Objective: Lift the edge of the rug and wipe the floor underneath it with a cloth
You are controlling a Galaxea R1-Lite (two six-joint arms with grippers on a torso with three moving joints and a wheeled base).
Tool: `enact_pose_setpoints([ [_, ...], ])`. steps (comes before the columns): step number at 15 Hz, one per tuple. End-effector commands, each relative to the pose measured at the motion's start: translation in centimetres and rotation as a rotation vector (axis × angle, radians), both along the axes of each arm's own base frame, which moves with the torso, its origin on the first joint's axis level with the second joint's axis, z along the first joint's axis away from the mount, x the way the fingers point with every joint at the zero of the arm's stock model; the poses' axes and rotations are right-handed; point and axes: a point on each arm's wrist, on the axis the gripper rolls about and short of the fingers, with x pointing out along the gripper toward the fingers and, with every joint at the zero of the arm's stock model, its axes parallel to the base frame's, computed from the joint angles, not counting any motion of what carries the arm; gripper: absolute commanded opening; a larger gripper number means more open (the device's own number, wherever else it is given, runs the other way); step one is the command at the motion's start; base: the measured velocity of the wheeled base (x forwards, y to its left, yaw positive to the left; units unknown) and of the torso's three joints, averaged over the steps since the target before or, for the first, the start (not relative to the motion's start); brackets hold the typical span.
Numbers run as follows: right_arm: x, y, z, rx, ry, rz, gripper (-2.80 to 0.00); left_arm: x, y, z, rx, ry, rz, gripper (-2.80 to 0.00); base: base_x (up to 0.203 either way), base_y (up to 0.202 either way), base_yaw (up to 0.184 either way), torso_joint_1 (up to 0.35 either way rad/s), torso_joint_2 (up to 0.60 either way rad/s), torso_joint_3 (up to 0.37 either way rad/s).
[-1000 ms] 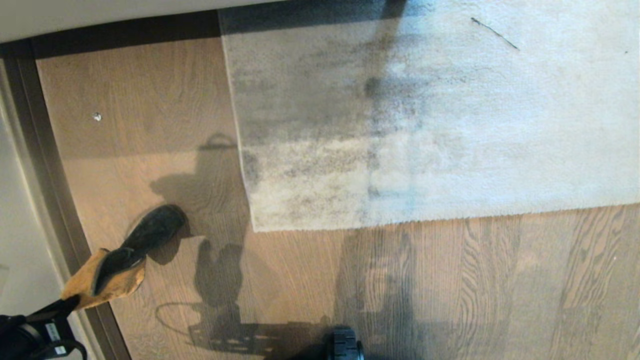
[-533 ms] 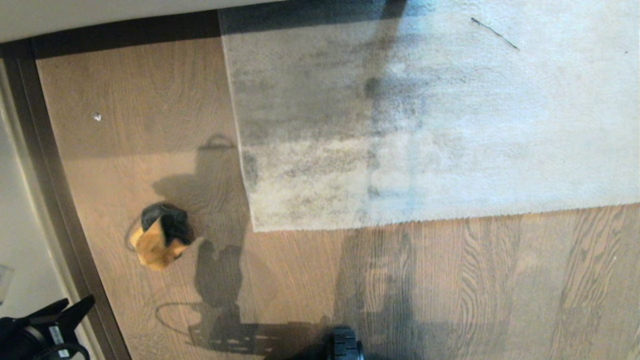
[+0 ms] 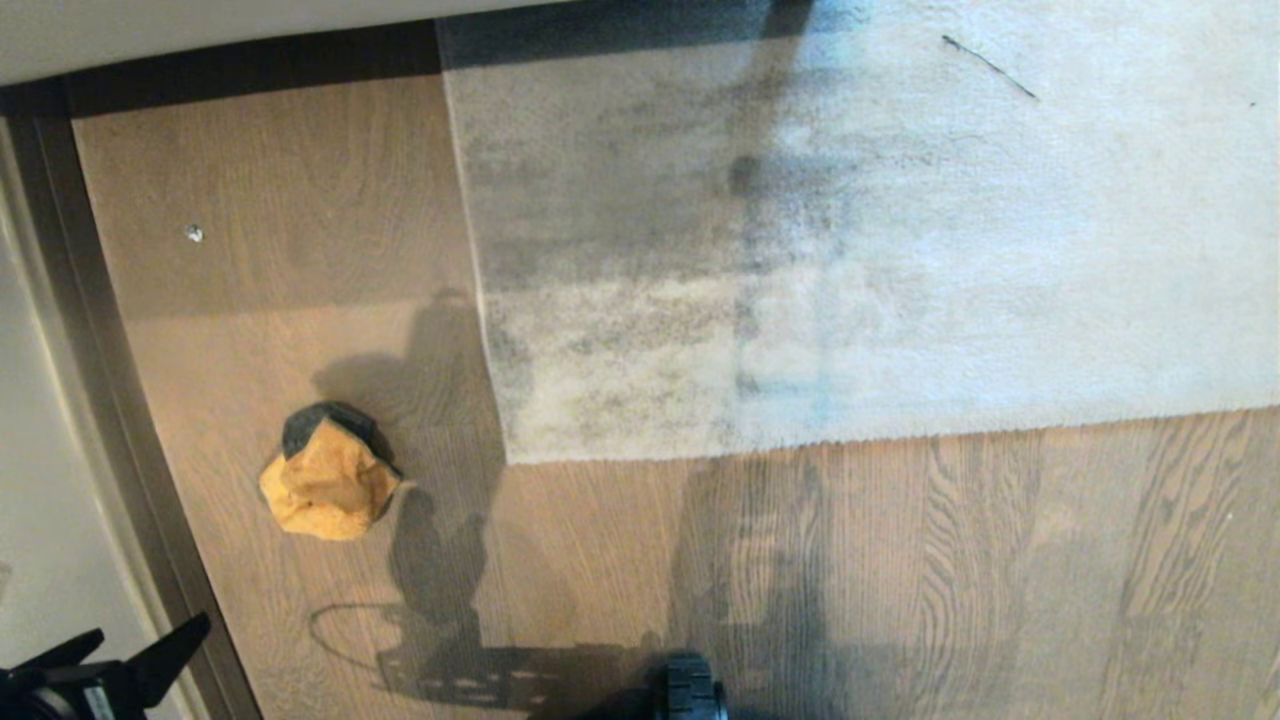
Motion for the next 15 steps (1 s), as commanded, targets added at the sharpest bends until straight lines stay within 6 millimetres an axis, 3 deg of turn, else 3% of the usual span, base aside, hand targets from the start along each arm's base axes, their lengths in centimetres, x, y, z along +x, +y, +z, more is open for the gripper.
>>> enact_pose_setpoints([
  [1,0.0,0.0,0.0,-0.001,0.000,0.001,-2.80,-1.5,-0.5,0.5,0.016,-0.060,0.001,0.00,0.000,0.000,0.000,0.000,0.00,0.000],
  [5,0.0,0.0,0.0,-0.001,0.000,0.001,-2.80,-3.3,-1.2,0.2,0.015,-0.081,0.005,0.00,0.000,0.000,0.000,0.000,0.00,0.000],
  [6,0.0,0.0,0.0,-0.001,0.000,0.001,-2.80,-3.6,-1.3,0.2,0.017,-0.088,0.005,-2.80,0.000,0.000,0.000,0.000,0.00,0.000],
  [15,0.0,0.0,0.0,-0.001,0.000,0.001,-2.80,-6.3,-2.3,-0.1,0.051,-0.191,0.004,-2.80,0.000,0.000,0.000,0.000,0.00,0.000],
])
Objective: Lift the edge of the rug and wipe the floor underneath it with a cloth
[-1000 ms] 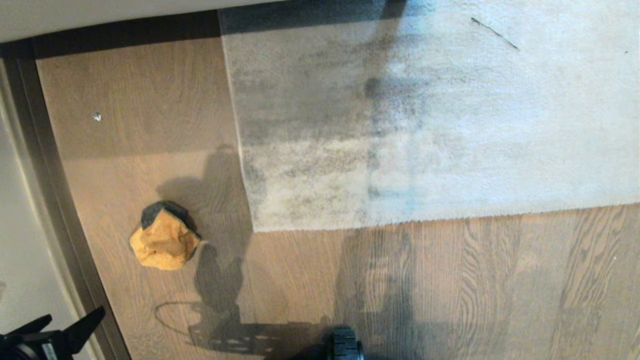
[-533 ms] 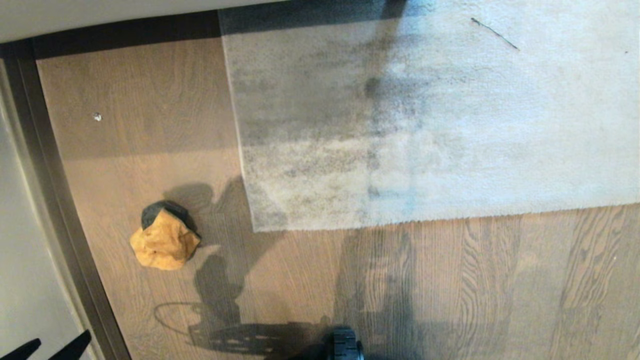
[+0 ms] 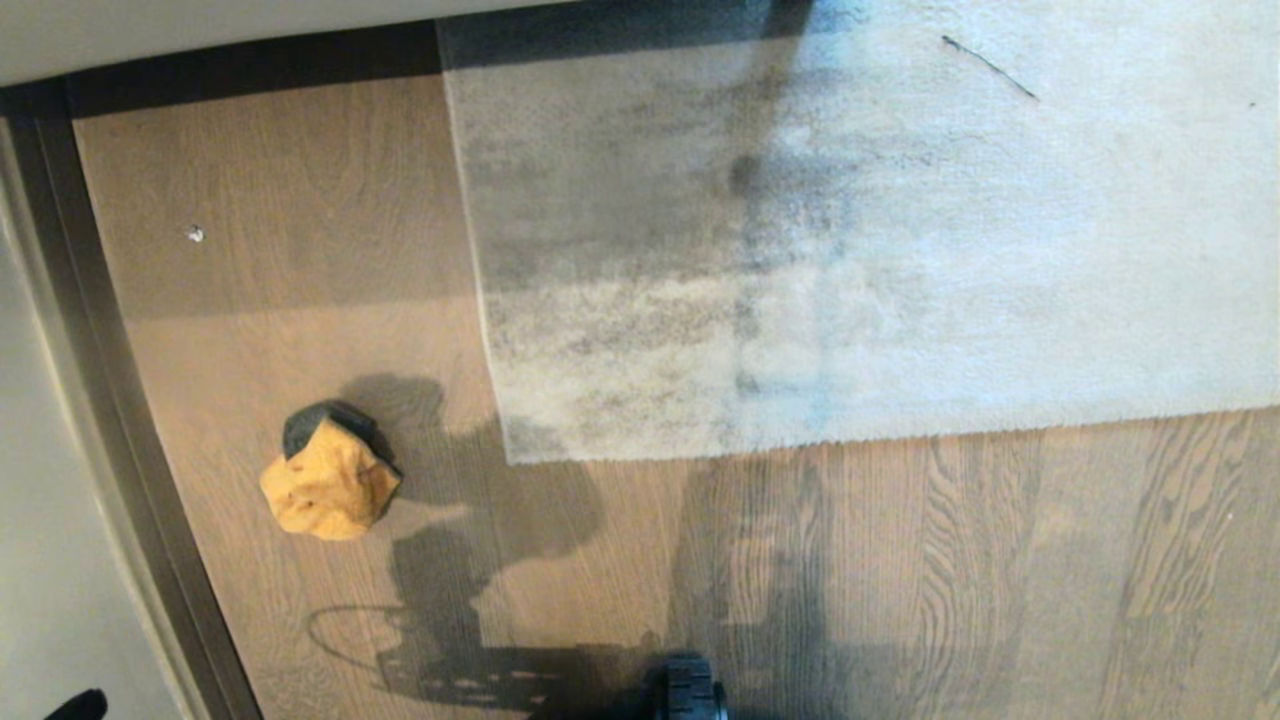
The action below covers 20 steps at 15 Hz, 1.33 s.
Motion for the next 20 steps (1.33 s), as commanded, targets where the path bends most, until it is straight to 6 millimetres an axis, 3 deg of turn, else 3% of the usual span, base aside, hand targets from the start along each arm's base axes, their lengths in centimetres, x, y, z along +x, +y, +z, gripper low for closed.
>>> enact_pose_setpoints([
  [1,0.0,0.0,0.0,-0.001,0.000,0.001,-2.80,-0.6,-0.2,0.1,0.014,-0.041,-0.002,-2.80,0.000,0.000,0.000,0.000,0.00,0.000],
  [4,0.0,0.0,0.0,-0.001,0.000,0.001,-2.80,-0.9,-0.5,0.2,0.023,-0.079,-0.085,-2.80,0.000,0.000,0.000,0.000,0.00,0.000],
  [8,0.0,0.0,0.0,-0.001,-0.002,0.001,-2.80,-2.0,-1.0,-0.2,0.029,-0.140,-0.381,-2.80,0.000,0.000,0.000,0.000,0.00,0.000],
  [16,0.0,0.0,0.0,-0.001,0.000,0.001,-2.80,-5.1,-0.5,-2.2,0.001,-0.315,-0.124,-2.80,0.000,0.000,0.000,0.000,0.00,0.000],
  [20,0.0,0.0,0.0,-0.001,0.000,0.001,-2.80,-5.1,-0.7,-2.7,0.240,-0.244,-0.223,-2.80,0.000,0.000,0.000,0.000,0.00,0.000],
])
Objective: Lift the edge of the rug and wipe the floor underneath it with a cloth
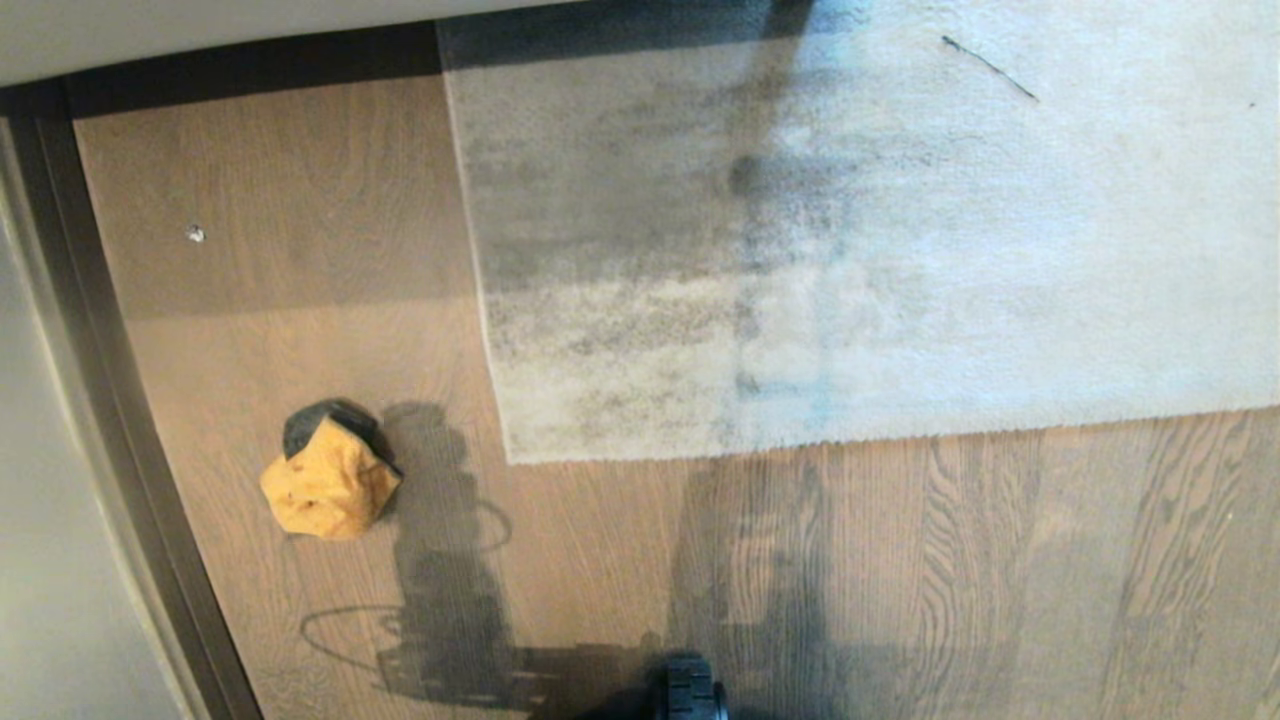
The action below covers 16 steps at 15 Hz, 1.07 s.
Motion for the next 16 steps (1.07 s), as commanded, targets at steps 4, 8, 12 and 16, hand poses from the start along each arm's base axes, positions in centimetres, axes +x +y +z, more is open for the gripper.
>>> enact_pose_setpoints([
  [4,0.01,0.00,0.01,-0.001,0.000,0.001,-2.80,-0.04,0.01,0.03,-0.018,-0.019,0.006,-2.80,0.000,0.000,0.000,0.000,0.00,0.000],
  [8,0.01,0.00,0.01,-0.001,0.000,0.001,-2.80,-0.04,0.01,0.04,-0.029,-0.021,0.008,-2.80,0.000,0.000,0.000,0.000,0.00,0.000],
  [12,0.01,0.00,0.01,-0.001,0.000,0.001,-2.80,-0.04,0.01,0.04,-0.029,-0.021,0.008,-2.80,0.000,0.000,0.000,0.000,0.00,0.000],
  [16,0.01,0.00,0.01,-0.001,0.000,0.001,-2.80,-0.04,0.00,0.04,-0.019,-0.021,0.001,-2.80,0.000,0.000,0.000,0.000,0.00,0.000],
])
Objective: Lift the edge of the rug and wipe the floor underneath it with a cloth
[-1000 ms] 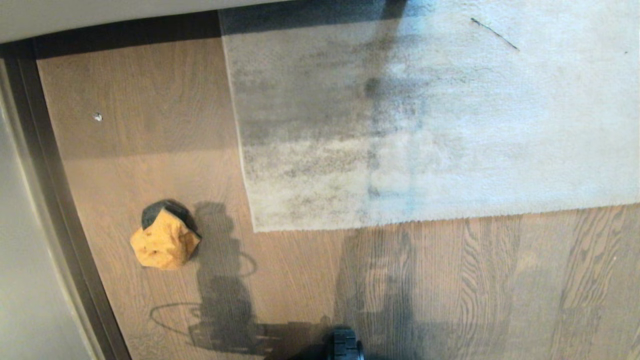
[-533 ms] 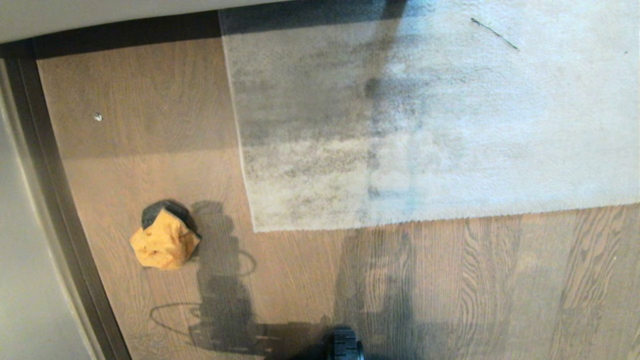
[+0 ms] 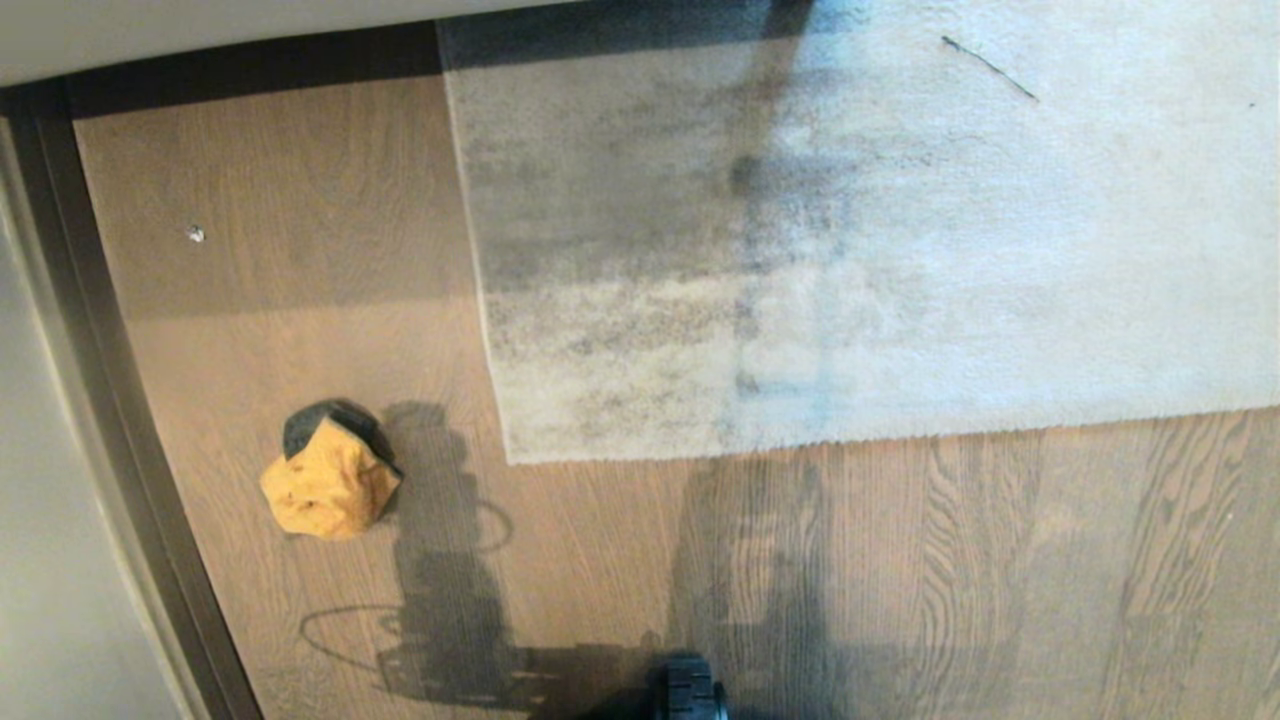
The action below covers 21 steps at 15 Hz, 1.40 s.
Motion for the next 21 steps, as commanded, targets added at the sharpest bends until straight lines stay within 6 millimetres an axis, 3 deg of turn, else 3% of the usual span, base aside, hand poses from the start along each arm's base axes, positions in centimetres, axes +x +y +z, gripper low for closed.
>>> enact_pose_setpoints([
  [1,0.01,0.00,0.01,-0.001,0.000,0.001,-2.80,0.00,-0.01,0.00,0.009,-0.001,-0.002,-2.80,0.000,0.000,0.000,0.000,0.00,0.000],
  [6,0.01,0.00,0.01,-0.001,0.000,0.001,-2.80,0.00,0.03,-0.01,-0.019,0.001,0.012,-2.80,0.000,0.000,0.000,0.002,0.00,0.061],
  [21,0.01,0.00,0.01,-0.001,0.000,0.001,-2.80,0.00,0.03,-0.01,-0.025,0.001,0.014,-2.80,0.000,0.000,0.000,0.002,0.00,0.198],
])
